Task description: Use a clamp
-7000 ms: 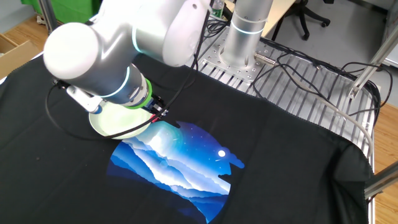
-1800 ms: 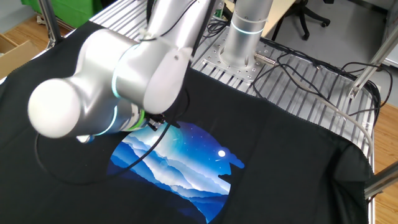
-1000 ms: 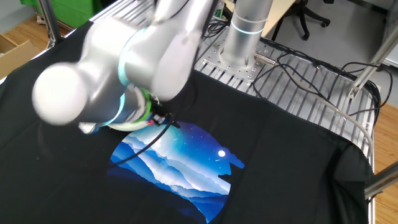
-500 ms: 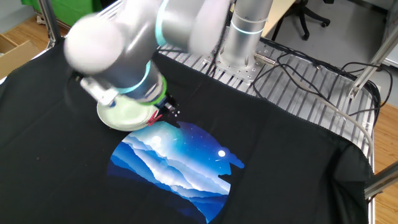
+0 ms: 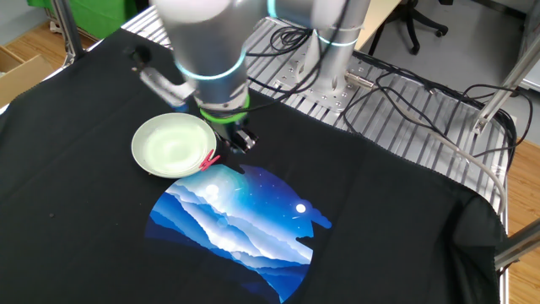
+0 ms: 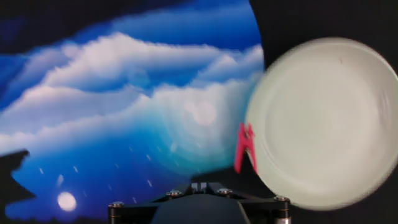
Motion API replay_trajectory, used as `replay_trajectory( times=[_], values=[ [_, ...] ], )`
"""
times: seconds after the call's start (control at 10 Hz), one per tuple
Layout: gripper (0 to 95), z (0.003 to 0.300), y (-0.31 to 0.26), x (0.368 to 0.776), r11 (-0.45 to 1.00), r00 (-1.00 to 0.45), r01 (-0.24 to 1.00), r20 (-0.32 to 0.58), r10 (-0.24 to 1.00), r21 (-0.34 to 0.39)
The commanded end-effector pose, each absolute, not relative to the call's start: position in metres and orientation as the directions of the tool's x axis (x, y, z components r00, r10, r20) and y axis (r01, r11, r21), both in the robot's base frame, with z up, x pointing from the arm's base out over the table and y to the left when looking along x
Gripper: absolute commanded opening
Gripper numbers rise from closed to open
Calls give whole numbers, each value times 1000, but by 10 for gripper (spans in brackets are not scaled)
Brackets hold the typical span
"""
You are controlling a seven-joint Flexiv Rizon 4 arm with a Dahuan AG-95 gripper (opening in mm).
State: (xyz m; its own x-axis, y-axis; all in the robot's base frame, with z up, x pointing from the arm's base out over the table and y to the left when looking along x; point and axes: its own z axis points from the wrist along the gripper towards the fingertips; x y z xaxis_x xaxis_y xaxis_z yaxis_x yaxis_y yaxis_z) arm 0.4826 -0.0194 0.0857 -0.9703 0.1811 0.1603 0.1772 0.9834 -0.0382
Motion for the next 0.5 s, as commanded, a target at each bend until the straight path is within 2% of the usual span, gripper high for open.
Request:
replay_trajectory(
  times=[0.1,0.5],
  values=[
    [0,73,-7,509,988,-984,150,87,153,-43],
    [0,56,1,533,998,-995,41,84,44,-44]
  ],
)
